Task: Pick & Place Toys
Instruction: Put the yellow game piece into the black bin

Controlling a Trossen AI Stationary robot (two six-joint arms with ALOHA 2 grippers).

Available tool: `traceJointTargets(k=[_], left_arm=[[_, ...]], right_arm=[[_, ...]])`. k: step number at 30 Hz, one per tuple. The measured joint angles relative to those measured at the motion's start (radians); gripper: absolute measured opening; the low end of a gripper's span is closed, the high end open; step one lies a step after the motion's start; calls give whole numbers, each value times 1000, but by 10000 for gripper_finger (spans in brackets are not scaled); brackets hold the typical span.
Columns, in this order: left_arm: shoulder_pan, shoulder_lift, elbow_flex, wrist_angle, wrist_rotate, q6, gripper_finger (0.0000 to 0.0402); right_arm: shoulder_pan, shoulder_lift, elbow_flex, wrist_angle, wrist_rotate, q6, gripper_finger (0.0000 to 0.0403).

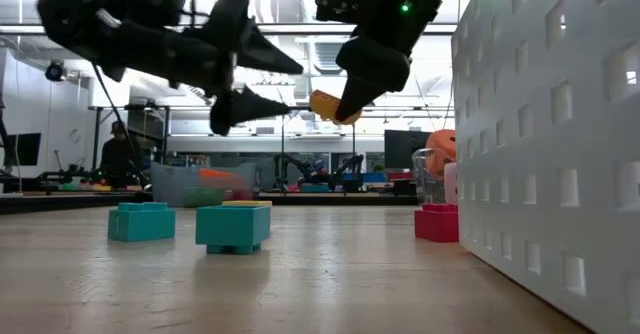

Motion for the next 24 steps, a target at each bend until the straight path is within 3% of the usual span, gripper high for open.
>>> traceJointTargets(k=[4, 14, 18, 24], left_arm=[[34, 85, 50, 4, 77, -34, 341], [72, 223, 141, 9, 104, -34, 323], [75, 207, 134, 12, 107, -18, 266], [75, 190, 131, 7, 127, 18, 144]], right_arm=[[0, 0, 0, 2, 2, -3, 112], [5, 0, -2, 10, 23, -19, 112], [6, 1, -2, 19, 25, -19, 112], [6, 15, -2, 29, 32, -22, 112]])
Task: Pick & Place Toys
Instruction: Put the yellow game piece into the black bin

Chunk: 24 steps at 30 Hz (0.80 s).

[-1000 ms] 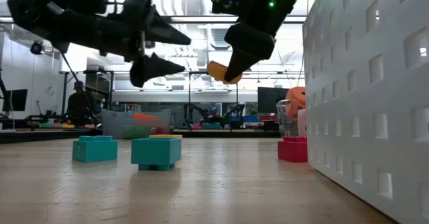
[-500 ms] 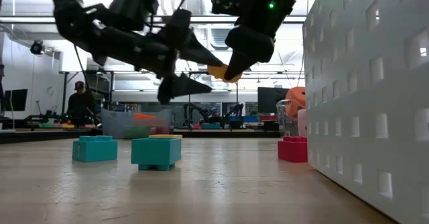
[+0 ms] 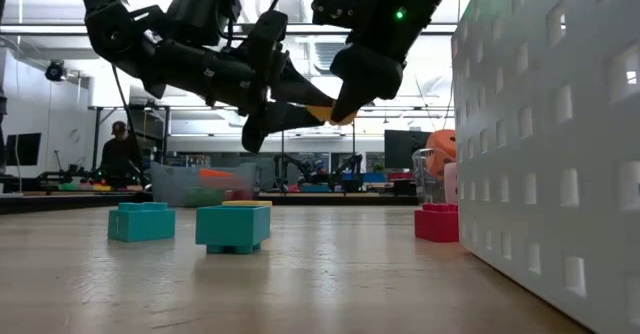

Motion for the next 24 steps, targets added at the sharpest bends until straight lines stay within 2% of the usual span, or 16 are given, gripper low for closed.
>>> traceJointTargets(k=[3, 11, 13, 19, 24], left_arm=[[0, 0, -2, -8, -1, 1, 90], [1, 2, -4, -37, -8, 37, 89], [1, 2, -5, -37, -8, 40, 89], [2, 0, -6, -29, -16, 84, 89], [3, 0, -9, -33, -11, 131, 89]], right_arm=[[0, 15, 0, 3, 6, -1, 112], [1, 61, 2, 24, 30, 0, 113], [2, 64, 2, 27, 44, 1, 138], [16, 27, 0, 16, 41, 17, 259], [57, -23, 0, 19, 61, 20, 305]])
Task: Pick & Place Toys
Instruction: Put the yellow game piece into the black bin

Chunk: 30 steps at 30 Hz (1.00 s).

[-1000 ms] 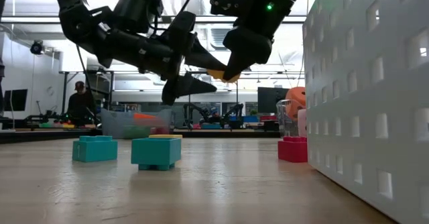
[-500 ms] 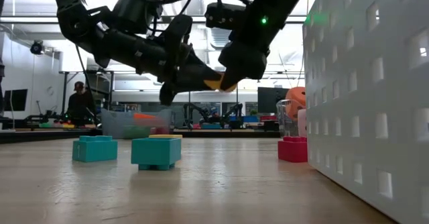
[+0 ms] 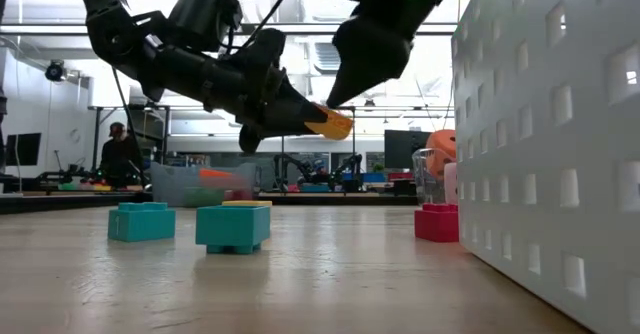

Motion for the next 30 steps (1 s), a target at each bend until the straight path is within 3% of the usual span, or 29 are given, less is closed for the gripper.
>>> traceJointTargets(k=[10, 16, 24, 30], left_arm=[[6, -12, -15, -6, 14, 96, 89], [12, -75, -53, -4, -8, 185, 89], [12, -204, -154, 3, -54, 311, 89], [17, -326, -242, 1, -172, 368, 89]], right_arm=[[79, -26, -77, 73, -5, -9, 312], [110, -79, -196, 285, -30, -94, 312], [110, -249, -471, 875, -315, -289, 313], [107, -407, -697, 1147, -454, -324, 313]])
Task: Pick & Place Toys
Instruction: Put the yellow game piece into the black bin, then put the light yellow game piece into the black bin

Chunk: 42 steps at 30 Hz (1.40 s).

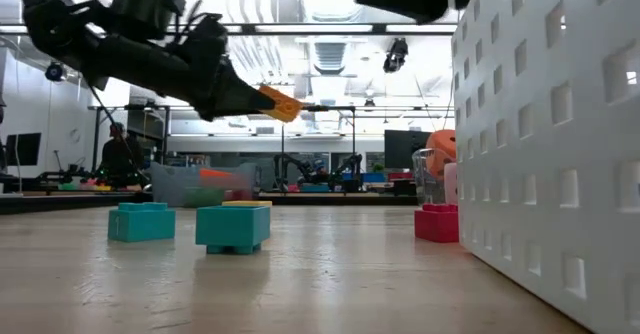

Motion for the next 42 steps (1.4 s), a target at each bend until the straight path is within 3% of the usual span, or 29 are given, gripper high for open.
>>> traceJointTargets(k=[6, 10, 16, 22, 32, 42], left_arm=[[45, -129, -96, -28, -200, 2, 89], [113, -164, -122, -77, -332, -25, 89], [256, -152, -84, -142, -343, -60, 89], [391, -146, -22, -344, -332, -112, 89], [434, -146, -12, -405, -252, -125, 90], [434, -146, -12, -424, -253, -105, 258]], right_arm=[[3, -143, -182, 193, -52, 1, 313], [0, -218, -252, 205, -47, 20, 313], [-2, -267, -279, 204, -39, 31, 313], [-2, -254, -278, 204, -39, 35, 313], [-2, -231, -278, 214, -38, 42, 313], [-2, -232, -278, 215, -38, 42, 313]])
